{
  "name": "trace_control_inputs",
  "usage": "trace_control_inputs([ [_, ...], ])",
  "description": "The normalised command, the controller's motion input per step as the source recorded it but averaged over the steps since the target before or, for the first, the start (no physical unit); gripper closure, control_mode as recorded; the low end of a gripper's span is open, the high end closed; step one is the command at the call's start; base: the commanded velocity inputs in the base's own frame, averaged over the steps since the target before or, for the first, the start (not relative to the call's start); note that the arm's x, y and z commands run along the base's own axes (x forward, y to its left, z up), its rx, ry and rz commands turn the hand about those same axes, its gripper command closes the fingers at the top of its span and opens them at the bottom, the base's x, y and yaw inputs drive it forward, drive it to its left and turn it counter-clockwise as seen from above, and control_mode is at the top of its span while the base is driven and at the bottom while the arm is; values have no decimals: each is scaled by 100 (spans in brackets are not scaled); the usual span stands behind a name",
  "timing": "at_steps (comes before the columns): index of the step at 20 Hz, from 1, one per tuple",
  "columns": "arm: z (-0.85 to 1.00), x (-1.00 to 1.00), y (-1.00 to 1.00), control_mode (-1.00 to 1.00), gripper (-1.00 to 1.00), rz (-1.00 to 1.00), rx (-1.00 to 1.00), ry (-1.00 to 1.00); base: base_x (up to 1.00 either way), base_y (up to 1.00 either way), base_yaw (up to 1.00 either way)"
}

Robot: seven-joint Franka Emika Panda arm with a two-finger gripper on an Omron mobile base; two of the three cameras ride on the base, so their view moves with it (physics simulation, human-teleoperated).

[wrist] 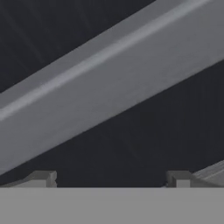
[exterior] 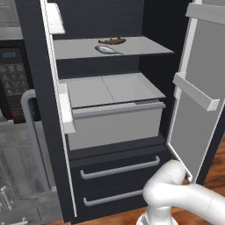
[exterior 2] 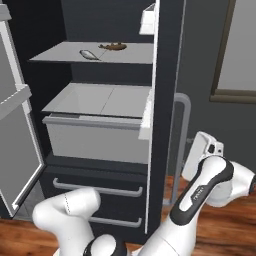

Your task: Place the fish on the counter behind the older fish on the same shelf of the fridge to maintain FIFO order. Close the fridge door when finished.

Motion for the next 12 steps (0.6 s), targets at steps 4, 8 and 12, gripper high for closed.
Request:
trace_control_inputs([
  [4,1,-2,95,-100,-100,0,-6,0,0,0,0],
  [8,7,-5,100,-100,-100,0,-7,0,0,0,0],
  [12,12,-6,100,-100,-100,0,-7,0,0,0,0],
])
